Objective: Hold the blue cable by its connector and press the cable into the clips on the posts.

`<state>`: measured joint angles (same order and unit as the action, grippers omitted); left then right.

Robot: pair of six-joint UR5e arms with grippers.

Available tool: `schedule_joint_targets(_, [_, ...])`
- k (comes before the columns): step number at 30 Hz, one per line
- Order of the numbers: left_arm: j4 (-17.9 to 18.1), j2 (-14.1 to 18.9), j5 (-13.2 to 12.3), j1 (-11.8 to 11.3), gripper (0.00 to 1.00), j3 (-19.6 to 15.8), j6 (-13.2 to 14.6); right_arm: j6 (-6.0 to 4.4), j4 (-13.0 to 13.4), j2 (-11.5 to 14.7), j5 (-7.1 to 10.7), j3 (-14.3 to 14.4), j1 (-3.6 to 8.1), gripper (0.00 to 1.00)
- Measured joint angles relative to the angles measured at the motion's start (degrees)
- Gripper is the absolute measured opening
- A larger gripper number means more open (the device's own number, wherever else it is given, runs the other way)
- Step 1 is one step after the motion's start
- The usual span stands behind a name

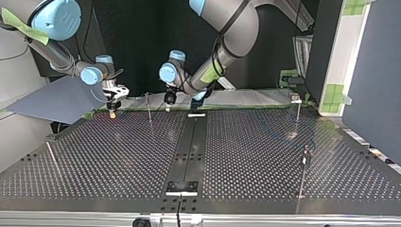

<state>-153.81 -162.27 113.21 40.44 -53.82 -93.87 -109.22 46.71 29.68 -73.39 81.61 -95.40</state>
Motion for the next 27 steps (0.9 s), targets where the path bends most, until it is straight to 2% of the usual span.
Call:
schedule_joint_targets(6, [-1.72,3.34,-1.03,1.51,0.98,-3.36,1.95,0.59,-1.63,-0.01,-0.32,0.00,-0.05,0.00])
schedule_joint_targets(15, [-2.51,7.80,-2.56,4.24,0.98,-8.25,4.11,2.25,-4.42,-0.06,-2.40,0.02,-0.27,0.00])
schedule_joint_targets(22, [-1.17,9.42,-3.27,6.44,0.98,-11.84,4.47,3.23,-5.94,-0.08,-2.90,0.11,-0.70,0.00])
schedule_joint_targets(27, [-1.90,9.64,-2.96,8.24,0.98,-14.20,4.53,3.51,-6.41,-0.09,-3.14,0.38,-0.93,0.00])
